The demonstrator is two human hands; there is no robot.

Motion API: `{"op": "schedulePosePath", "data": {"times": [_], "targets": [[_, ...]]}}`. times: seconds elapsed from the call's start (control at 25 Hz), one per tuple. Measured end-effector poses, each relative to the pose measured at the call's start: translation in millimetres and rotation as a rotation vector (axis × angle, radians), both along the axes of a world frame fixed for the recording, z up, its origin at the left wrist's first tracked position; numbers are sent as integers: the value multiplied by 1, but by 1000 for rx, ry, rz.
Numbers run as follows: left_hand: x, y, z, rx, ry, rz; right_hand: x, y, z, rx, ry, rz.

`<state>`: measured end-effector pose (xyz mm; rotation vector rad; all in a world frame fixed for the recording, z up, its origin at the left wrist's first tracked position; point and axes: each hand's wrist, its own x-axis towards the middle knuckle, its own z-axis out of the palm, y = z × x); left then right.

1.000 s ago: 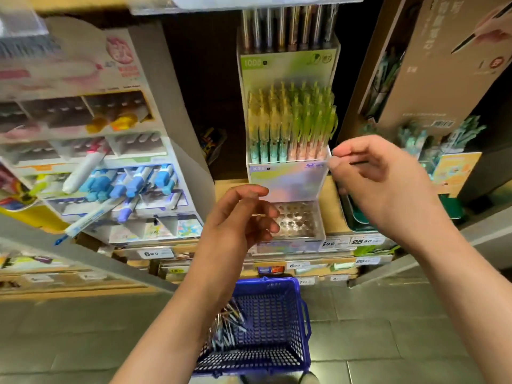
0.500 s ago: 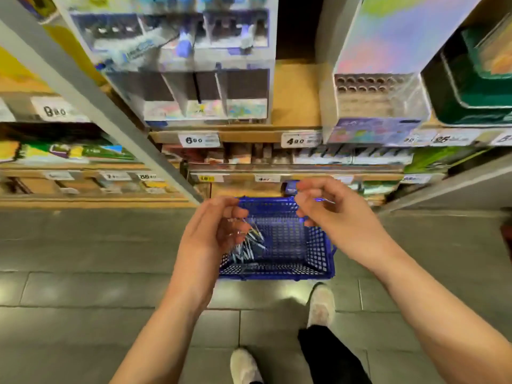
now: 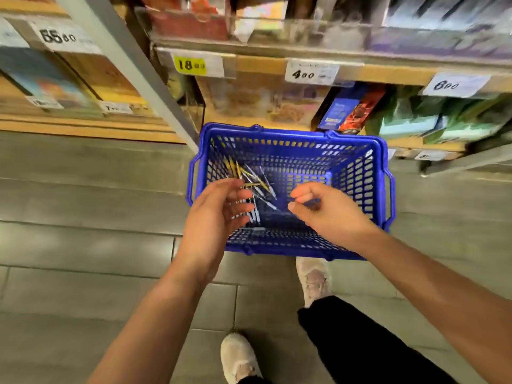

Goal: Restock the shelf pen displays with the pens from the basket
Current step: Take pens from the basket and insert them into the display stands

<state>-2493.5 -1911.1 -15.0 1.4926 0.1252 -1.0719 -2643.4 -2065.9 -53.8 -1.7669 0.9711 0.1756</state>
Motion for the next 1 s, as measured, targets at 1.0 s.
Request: {"op": "schedulePosePath", "data": {"times": [1.0], "targets": [[58,-64,-258,391,-9,-375,56,-86,-314,319,505,336]]}}
